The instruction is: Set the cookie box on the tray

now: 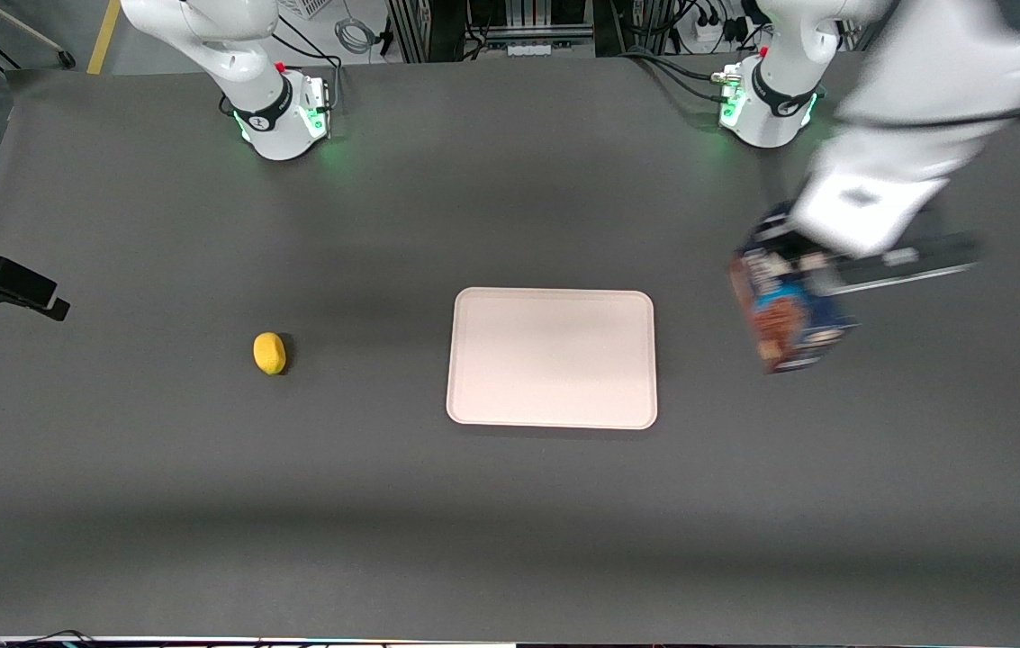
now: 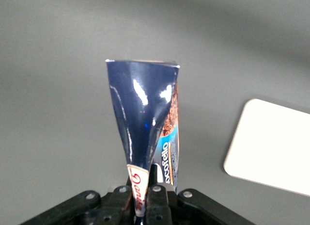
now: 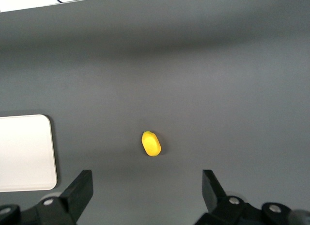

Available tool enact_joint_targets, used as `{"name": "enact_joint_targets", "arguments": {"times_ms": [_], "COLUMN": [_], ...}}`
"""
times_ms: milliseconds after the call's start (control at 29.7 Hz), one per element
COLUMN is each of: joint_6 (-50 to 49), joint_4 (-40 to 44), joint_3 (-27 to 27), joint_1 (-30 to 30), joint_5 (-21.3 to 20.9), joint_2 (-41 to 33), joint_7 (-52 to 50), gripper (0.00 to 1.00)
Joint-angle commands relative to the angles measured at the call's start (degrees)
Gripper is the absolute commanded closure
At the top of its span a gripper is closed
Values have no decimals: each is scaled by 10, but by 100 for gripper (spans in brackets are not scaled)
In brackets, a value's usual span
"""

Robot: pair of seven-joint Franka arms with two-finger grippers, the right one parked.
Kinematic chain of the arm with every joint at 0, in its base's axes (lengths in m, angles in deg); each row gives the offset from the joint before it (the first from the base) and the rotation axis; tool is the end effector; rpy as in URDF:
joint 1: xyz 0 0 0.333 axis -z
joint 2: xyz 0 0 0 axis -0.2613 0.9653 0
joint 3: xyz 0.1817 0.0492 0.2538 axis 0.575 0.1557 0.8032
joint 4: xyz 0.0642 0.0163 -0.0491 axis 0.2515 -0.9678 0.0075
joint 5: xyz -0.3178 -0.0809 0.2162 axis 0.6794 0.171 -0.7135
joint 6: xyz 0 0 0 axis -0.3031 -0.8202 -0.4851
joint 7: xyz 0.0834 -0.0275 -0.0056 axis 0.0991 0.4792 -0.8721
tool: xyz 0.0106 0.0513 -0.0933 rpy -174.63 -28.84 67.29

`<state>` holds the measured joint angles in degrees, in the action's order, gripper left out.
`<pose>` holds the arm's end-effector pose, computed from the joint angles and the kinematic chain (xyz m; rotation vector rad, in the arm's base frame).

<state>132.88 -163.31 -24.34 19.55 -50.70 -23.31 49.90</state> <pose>0.5612 -0.2705 0.5682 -3.1141 -0.2350 0.0109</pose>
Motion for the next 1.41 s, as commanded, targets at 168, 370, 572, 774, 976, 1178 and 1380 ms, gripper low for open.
{"name": "enact_joint_targets", "arguments": {"times_ms": [168,370,572,774,976,1178,1380], "joint_6": [95,136,173,190,191,178,101], "joint_4": [8,3,-55,-86,-86,-84,-50], "joint_3": [-6,-6,-6,-6,-6,-4,25], "joint_1": [29,49,51,54,54,45,35], "joint_5": [-44,-72,-73,-73,-73,-63,-18], "joint_2": [156,224,224,223,223,200,138], "joint_7": [-11,-12,-11,-12,-12,-11,-3], "gripper": [100,100,100,96,0,0,0]}}
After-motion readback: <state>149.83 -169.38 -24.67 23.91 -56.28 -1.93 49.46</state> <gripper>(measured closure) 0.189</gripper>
